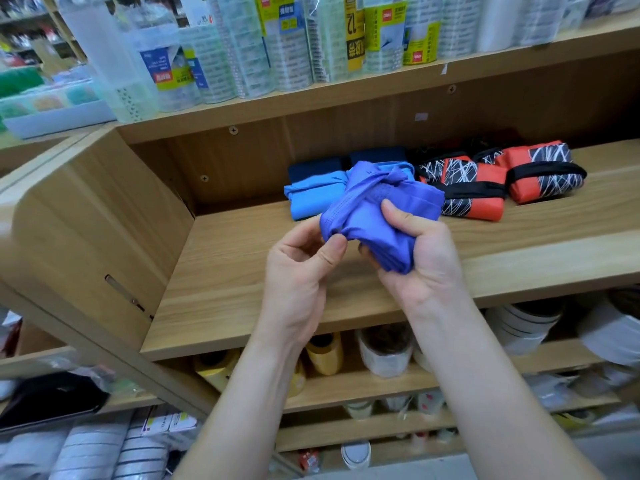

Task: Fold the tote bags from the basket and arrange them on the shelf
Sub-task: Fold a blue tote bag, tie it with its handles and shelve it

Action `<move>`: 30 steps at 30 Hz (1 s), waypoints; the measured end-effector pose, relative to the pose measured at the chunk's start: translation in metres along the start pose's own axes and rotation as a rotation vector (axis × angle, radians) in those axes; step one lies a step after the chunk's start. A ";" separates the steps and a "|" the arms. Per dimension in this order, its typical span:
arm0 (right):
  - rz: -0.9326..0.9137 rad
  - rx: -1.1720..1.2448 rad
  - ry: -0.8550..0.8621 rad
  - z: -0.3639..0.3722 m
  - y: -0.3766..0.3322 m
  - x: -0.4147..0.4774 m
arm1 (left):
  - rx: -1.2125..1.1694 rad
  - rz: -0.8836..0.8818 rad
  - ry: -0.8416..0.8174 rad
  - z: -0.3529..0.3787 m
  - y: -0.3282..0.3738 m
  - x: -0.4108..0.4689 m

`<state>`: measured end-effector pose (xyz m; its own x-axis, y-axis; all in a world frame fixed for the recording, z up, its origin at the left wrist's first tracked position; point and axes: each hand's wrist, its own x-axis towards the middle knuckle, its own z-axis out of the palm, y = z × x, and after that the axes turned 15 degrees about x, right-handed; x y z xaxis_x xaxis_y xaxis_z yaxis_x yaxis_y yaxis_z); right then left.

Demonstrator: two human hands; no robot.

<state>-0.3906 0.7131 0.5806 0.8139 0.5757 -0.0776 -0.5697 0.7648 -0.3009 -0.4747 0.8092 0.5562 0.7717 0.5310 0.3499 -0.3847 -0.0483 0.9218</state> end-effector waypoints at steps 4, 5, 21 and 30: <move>0.023 0.030 0.067 0.005 0.005 0.003 | 0.296 0.039 0.071 0.003 -0.001 0.002; -0.021 -0.006 0.110 0.005 0.007 0.004 | 0.326 0.027 0.109 0.004 -0.002 0.001; -0.869 -0.870 0.051 0.001 0.021 0.015 | 1.337 0.620 0.185 0.007 0.007 -0.007; -0.501 -0.644 0.054 -0.005 0.010 0.027 | 0.966 0.281 0.272 0.015 0.013 -0.017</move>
<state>-0.3735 0.7350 0.5706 0.9683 0.1827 0.1704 0.0269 0.6020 -0.7980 -0.4847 0.7866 0.5644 0.5310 0.5628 0.6335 0.1286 -0.7925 0.5962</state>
